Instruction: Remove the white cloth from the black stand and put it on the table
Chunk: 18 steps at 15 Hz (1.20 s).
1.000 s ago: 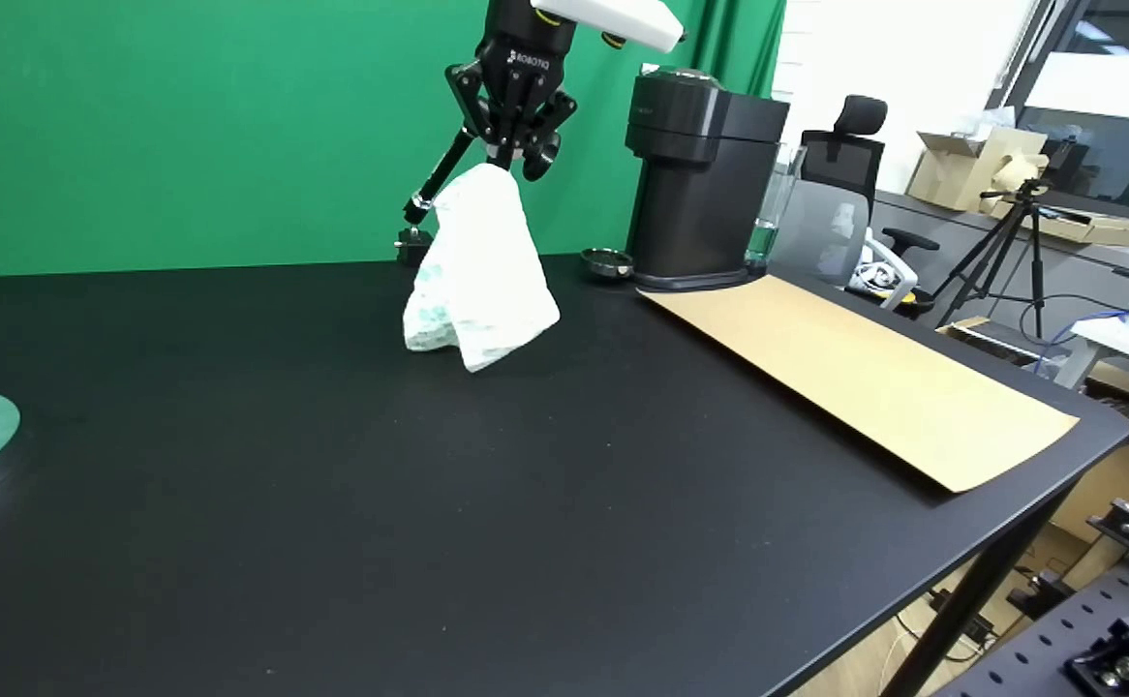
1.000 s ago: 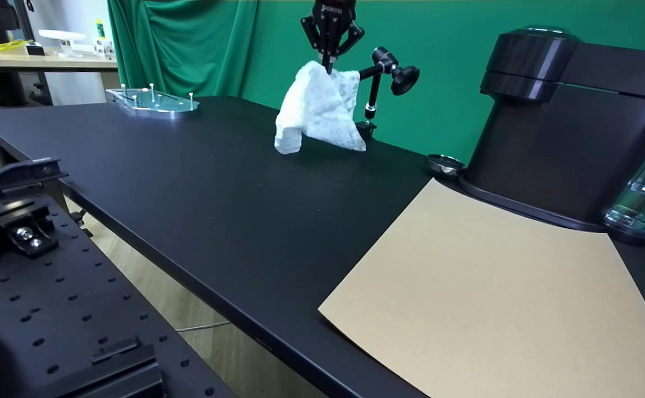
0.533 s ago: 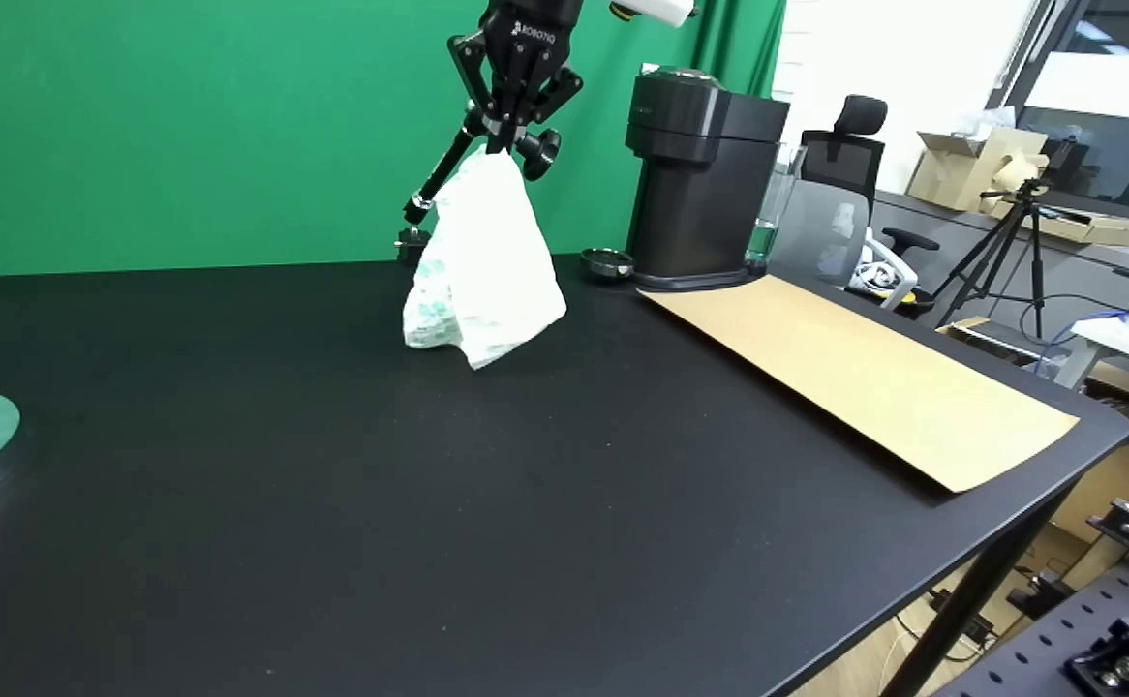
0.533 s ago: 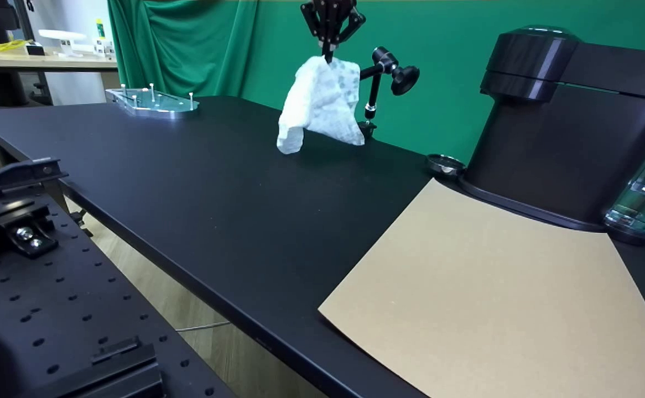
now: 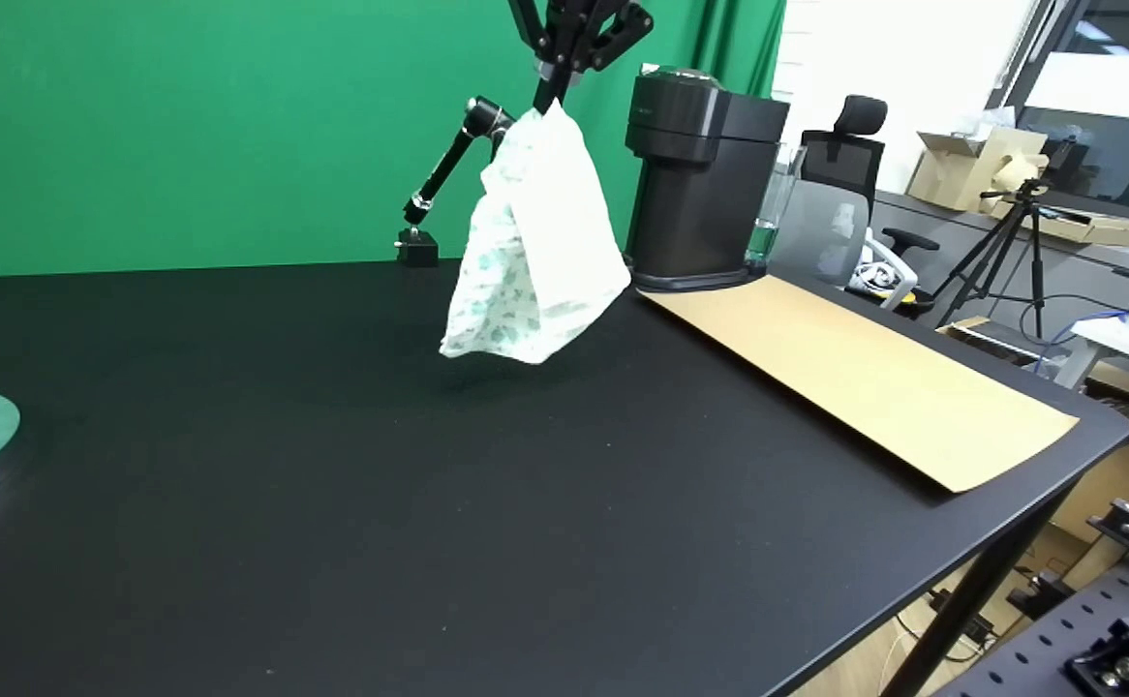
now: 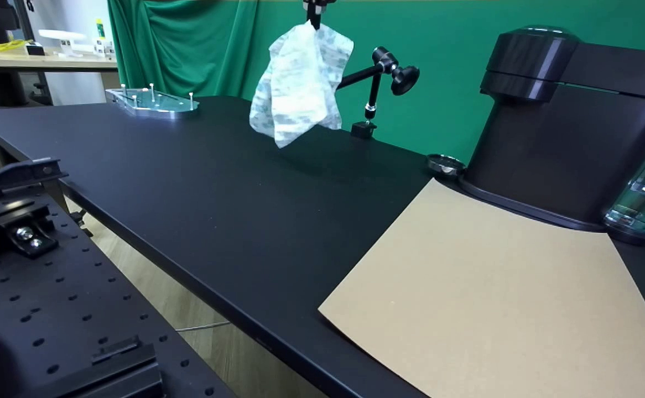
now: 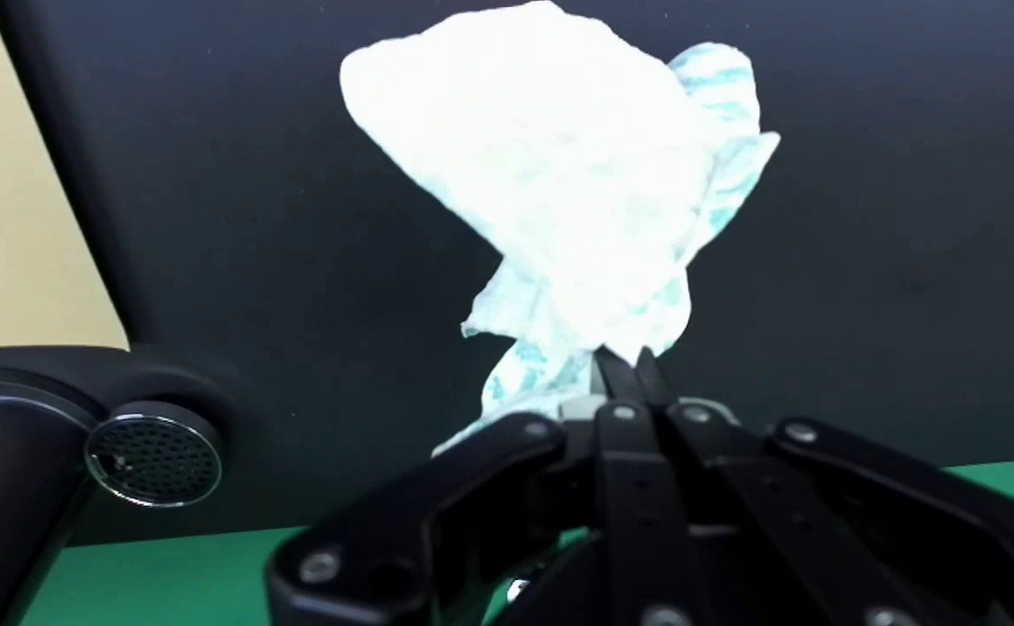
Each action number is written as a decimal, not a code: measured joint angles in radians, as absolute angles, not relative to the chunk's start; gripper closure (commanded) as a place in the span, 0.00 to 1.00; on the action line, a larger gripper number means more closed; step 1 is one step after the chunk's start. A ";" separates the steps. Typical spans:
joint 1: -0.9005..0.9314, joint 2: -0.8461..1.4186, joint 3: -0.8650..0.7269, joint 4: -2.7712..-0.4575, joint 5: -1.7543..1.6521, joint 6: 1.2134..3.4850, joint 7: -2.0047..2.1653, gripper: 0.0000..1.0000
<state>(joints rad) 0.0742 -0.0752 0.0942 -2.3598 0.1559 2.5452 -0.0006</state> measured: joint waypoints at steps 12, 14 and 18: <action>-0.017 -0.241 0.017 -2.608 0.152 2.553 0.068 1.00; -0.030 -0.212 -0.001 -2.608 0.150 2.557 0.061 0.74; -0.047 -0.134 -0.030 -2.602 0.143 2.560 0.052 0.53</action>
